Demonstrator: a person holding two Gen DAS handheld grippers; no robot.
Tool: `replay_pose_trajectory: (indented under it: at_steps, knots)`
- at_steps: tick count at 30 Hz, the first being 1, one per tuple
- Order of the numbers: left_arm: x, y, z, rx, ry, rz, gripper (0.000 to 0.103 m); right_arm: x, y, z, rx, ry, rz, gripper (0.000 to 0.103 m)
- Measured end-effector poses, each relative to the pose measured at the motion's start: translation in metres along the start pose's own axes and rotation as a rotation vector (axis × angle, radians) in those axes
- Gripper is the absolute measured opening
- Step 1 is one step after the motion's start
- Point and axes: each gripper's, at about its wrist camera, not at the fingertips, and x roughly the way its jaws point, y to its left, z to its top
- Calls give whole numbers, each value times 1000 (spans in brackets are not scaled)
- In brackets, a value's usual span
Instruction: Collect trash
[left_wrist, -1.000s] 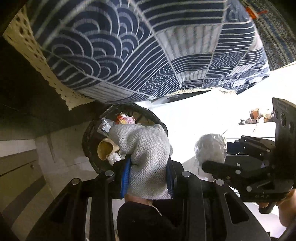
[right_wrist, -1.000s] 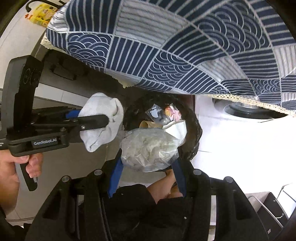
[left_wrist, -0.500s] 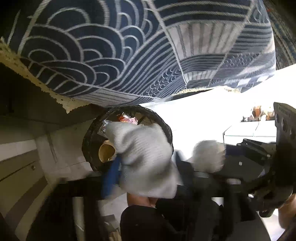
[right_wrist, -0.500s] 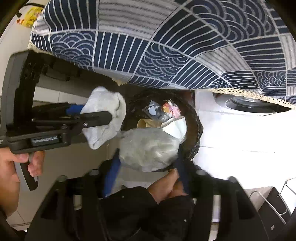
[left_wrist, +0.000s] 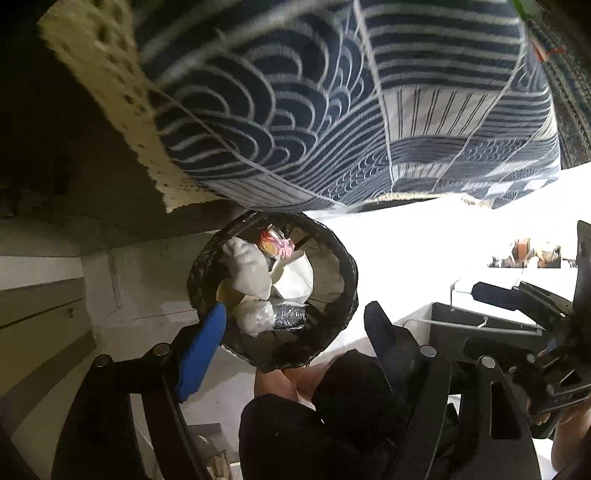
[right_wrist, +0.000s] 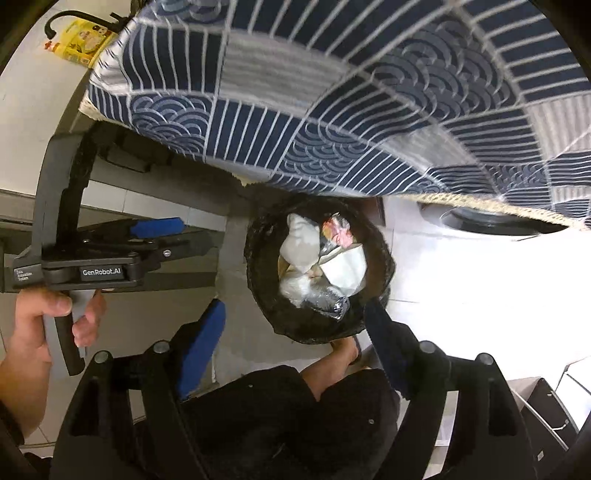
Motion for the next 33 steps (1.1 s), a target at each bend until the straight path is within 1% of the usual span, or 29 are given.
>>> replay_pose_trajectory:
  at_steps: [5, 7, 8, 11, 14, 17, 18, 19, 22, 23, 24, 25, 29, 32, 33]
  knots:
    - [-29, -11, -4, -21, -62, 1, 75, -35, -4, 2, 10, -73, -9, 78]
    - [-40, -18, -4, -17, -85, 7, 75, -55, -4, 4, 17, -114, 13, 78]
    - [-49, -23, -5, -15, -98, 17, 75, -64, -3, 4, 11, -128, 17, 78]
    - [-69, -36, -6, -30, -136, 15, 75, -89, -1, 5, -8, -168, 30, 78]
    - [-85, -55, -8, -5, -156, 33, 75, -108, -1, 6, -37, -195, 37, 78]
    - [-106, -73, -10, 8, -196, 45, 75, -124, 3, 6, -87, -225, 18, 78]
    - [-112, -76, -11, 10, -204, 49, 75, -130, 3, 6, -90, -238, 15, 81]
    - [-119, -82, -11, 9, -216, 57, 75, -138, 2, 6, -92, -256, 16, 88]
    - [-137, -97, -13, 10, -255, 77, 75, -167, 0, 6, -102, -333, 24, 91]
    - [-144, -102, -13, 5, -272, 82, 76, -177, 0, 6, -106, -356, 18, 94]
    - [-149, -106, -14, 3, -285, 86, 80, -188, -1, 7, -111, -381, 10, 95]
    - [-154, -111, -14, 3, -300, 89, 82, -196, -3, 7, -114, -403, 10, 98]
    - [-171, -129, -11, 3, -345, 120, 85, -228, -13, 9, -102, -486, 1, 98]
    - [-188, -142, -12, 5, -383, 104, 96, -249, -21, 9, -92, -522, -10, 98]
    - [-192, -147, -12, 10, -398, 110, 96, -255, -22, 9, -90, -529, -15, 98]
